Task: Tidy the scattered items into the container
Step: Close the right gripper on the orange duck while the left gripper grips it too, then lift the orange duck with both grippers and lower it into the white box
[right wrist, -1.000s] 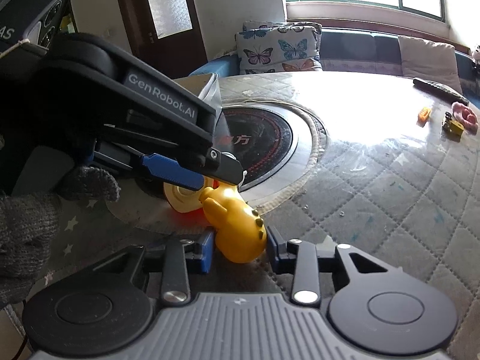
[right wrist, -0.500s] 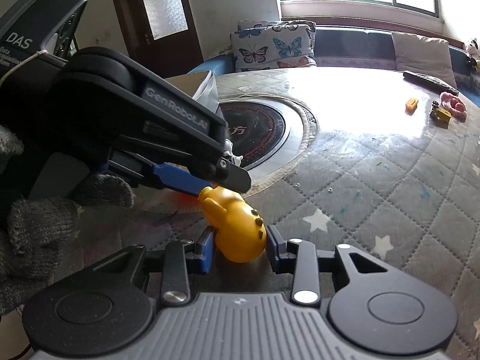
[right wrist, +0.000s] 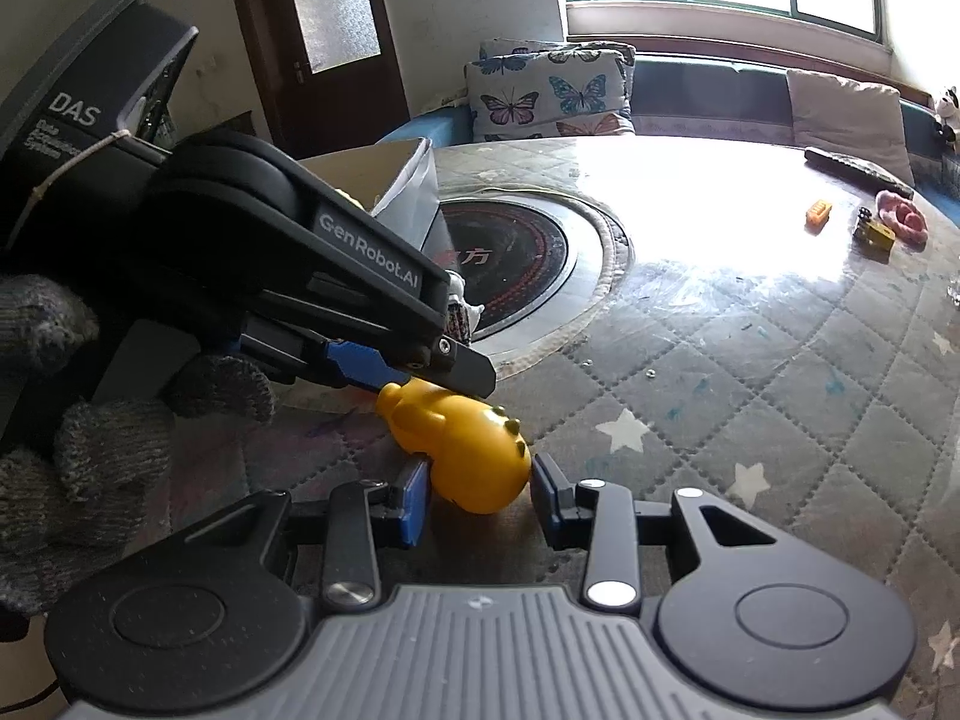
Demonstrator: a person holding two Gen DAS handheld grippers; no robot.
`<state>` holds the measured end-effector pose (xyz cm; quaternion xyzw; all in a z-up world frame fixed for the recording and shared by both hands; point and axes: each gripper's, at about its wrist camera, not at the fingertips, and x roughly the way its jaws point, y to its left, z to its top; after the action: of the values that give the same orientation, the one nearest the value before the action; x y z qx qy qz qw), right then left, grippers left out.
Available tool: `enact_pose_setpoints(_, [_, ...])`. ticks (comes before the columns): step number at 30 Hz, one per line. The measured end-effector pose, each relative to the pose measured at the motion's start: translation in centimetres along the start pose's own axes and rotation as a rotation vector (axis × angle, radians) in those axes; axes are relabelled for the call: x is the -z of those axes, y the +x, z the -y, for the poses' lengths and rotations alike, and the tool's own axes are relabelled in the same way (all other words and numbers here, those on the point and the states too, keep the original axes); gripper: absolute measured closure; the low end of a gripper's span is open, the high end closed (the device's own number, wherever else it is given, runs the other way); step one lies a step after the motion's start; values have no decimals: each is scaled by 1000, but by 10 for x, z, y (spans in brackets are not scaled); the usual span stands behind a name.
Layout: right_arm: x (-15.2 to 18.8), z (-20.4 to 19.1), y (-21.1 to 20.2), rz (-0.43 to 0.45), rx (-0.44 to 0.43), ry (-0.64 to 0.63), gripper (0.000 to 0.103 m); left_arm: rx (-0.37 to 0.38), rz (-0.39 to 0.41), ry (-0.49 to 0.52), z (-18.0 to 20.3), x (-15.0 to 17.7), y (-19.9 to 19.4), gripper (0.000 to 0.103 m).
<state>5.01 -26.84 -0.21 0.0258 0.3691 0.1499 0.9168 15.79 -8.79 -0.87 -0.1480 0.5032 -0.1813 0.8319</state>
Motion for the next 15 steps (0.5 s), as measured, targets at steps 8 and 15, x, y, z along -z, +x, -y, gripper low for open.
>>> enact_pose_setpoints(8, [2, -7, -3, -2, 8, -25, 69, 9, 0, -42, -9, 3, -7, 71])
enact_pose_setpoints(15, [2, -11, -4, -7, 9, -29, 69, 32, 2, -78, -15, 8, -12, 71])
